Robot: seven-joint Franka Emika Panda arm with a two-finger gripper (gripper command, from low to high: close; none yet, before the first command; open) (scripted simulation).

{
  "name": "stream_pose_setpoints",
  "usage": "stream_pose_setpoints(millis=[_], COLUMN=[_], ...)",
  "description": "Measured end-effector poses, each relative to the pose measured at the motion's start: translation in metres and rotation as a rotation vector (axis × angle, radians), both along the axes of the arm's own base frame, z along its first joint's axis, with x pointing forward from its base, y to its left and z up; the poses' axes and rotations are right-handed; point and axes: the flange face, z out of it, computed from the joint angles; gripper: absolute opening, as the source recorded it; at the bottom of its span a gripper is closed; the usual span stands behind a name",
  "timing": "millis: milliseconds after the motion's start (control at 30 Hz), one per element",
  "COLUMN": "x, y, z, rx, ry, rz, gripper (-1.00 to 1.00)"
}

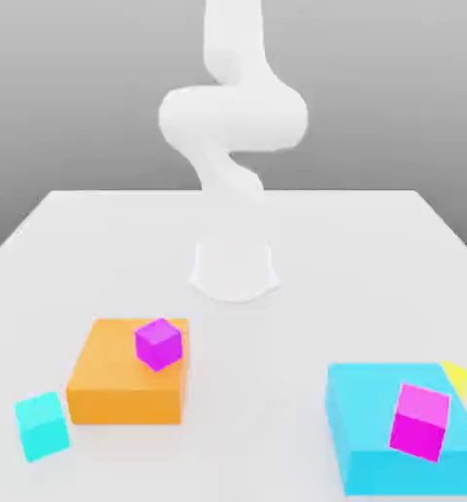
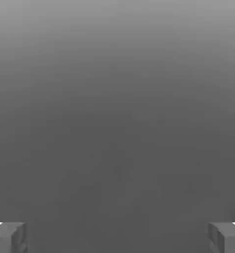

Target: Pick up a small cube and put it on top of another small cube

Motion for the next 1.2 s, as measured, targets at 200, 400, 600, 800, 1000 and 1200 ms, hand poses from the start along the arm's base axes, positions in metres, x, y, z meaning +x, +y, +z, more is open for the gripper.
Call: stream_pose_setpoints(millis=[200,400,600,800,1000,1200], x=[0.047,0.07,0.069,0.046,0.003,-0.04], y=[0.052,0.115,0.179,0.235,0.282,0.298], z=[-0.075,-0.156,-0.239,-0.323,-0.403,-0.474], rx=[-0.112,-0.229,-0.354,-0.489,-0.643,-0.804], ry=[0.102,0.178,0.236,0.279,0.306,0.332], rz=[0.34,0.672,1.002,1.332,1.674,1.986], gripper=[0.0,0.0,0.0,0.0,0.0,0.0])
